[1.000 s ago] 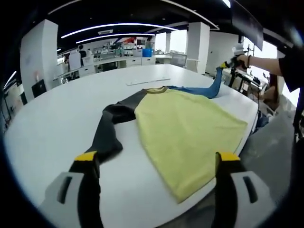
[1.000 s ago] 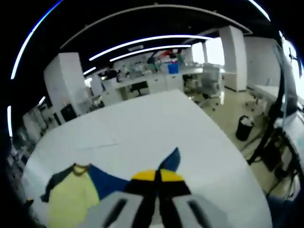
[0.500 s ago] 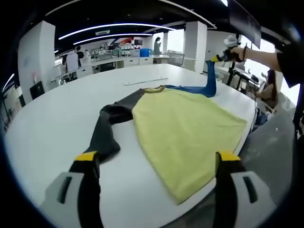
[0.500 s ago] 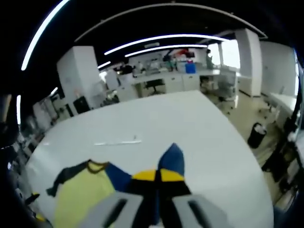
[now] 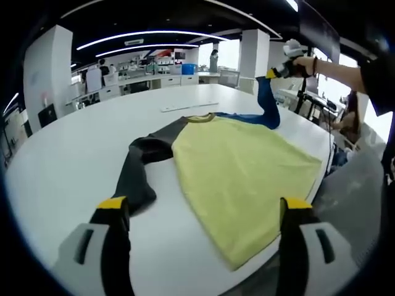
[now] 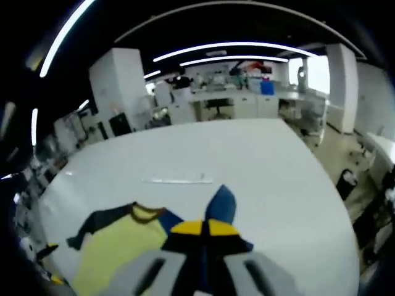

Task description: Fold the garment on the visible template until the final outline fits inside the template.

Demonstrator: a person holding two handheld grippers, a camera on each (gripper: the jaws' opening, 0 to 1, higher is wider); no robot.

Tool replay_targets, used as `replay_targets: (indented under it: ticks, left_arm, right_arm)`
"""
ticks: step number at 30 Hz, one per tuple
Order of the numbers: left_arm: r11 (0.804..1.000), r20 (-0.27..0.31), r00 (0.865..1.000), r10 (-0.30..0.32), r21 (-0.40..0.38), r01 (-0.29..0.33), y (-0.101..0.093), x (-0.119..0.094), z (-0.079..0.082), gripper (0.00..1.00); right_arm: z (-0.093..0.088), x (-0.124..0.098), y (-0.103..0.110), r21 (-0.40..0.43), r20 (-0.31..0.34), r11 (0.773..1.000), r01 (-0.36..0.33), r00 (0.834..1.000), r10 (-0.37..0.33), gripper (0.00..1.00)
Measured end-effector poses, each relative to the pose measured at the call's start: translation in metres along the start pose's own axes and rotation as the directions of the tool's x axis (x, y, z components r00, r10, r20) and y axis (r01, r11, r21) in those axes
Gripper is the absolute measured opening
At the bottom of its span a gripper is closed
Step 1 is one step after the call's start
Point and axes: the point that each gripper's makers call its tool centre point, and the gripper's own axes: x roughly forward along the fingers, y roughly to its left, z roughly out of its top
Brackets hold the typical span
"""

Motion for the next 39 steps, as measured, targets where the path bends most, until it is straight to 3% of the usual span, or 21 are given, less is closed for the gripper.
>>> replay_targets:
  ticks: [11, 22, 39]
  left_arm:
    - [0.999, 0.011, 0.999, -0.031, 0.040, 0.031, 0.000, 0.012, 0.016, 0.99]
    - [0.999, 0.009, 0.999, -0.045, 0.031, 0.045, -0.004, 0.016, 0.017, 0.99]
    - [0.999, -0.001, 0.999, -0.042, 0.032, 0.042, 0.000, 0.023, 0.019, 0.99]
  right_arm:
    - [0.005, 0.018, 0.046, -0.058, -0.021, 0.996, -0.063, 0.998, 0.062, 0.00]
    - [0.006, 0.037, 0.089, -0.053, -0.032, 0.989, -0.141, 0.990, 0.140, 0.00]
    - [-0.001, 0.059, 0.143, -0.113, -0.078, 0.969, -0.221, 0.974, 0.213, 0.00]
